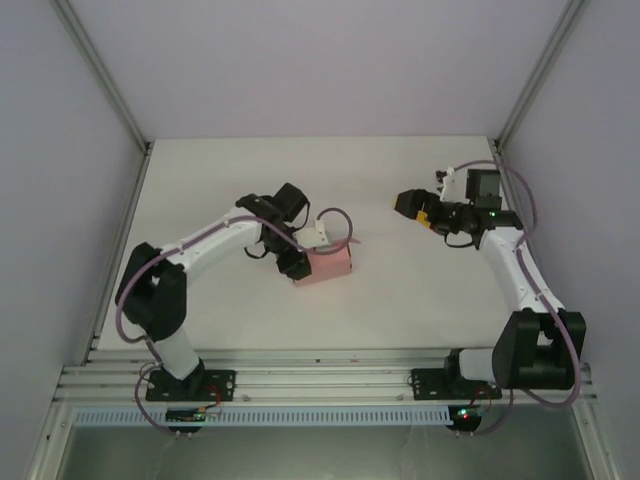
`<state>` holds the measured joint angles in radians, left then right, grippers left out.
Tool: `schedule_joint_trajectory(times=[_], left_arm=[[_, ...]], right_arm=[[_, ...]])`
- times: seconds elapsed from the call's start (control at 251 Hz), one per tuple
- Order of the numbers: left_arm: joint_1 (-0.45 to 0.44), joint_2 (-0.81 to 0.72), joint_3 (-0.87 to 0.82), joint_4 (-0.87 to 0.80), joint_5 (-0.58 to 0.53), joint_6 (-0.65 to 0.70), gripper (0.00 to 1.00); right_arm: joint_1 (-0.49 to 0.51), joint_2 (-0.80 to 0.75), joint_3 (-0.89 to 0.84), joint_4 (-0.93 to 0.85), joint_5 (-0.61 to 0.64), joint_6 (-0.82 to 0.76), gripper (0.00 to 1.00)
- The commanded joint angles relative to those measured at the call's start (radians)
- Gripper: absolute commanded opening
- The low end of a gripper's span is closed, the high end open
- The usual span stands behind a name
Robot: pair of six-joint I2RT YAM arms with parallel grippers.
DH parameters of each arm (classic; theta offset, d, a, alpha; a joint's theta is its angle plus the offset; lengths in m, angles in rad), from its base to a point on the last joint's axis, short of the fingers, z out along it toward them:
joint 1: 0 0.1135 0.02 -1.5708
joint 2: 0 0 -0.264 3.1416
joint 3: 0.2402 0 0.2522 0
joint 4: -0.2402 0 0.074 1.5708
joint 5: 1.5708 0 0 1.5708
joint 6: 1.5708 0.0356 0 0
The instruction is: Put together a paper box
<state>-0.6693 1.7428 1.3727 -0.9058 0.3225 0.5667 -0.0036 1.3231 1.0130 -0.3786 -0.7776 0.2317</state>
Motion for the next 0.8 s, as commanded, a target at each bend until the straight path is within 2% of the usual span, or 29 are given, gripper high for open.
schedule_joint_trajectory(times=[0.0, 0.112, 0.196, 0.267, 0.339, 0.531, 0.623, 0.77, 0.798], left_arm=[[0.011, 0.03, 0.075, -0.098, 0.082, 0.053, 0.36], [0.023, 0.08, 0.116, -0.117, 0.076, 0.047, 0.37], [0.025, 0.102, 0.13, -0.115, 0.079, 0.038, 0.37], [0.025, 0.107, 0.133, -0.107, 0.079, 0.032, 0.37], [0.025, 0.107, 0.129, -0.099, 0.076, 0.026, 0.38], [0.026, 0.096, 0.104, -0.076, 0.076, 0.018, 0.41], [0.027, 0.099, 0.098, -0.068, 0.072, 0.01, 0.42], [0.025, 0.099, 0.09, -0.047, 0.068, -0.009, 0.43], [0.025, 0.099, 0.087, -0.041, 0.067, -0.013, 0.43]], right_arm=[[0.076, 0.015, -0.007, 0.05, -0.036, -0.327, 0.99], [0.163, 0.059, 0.035, -0.02, 0.006, -0.434, 0.97], [0.216, 0.094, 0.057, -0.045, 0.001, -0.462, 0.87], [0.261, 0.112, 0.065, -0.067, 0.073, -0.491, 0.72], [0.29, 0.134, 0.065, -0.067, 0.135, -0.496, 0.65], [0.337, 0.192, 0.095, -0.082, 0.155, -0.524, 0.62], [0.353, 0.225, 0.116, -0.091, 0.164, -0.528, 0.52], [0.372, 0.269, 0.153, -0.154, 0.118, -0.546, 0.2], [0.377, 0.271, 0.158, -0.164, 0.117, -0.544, 0.17]])
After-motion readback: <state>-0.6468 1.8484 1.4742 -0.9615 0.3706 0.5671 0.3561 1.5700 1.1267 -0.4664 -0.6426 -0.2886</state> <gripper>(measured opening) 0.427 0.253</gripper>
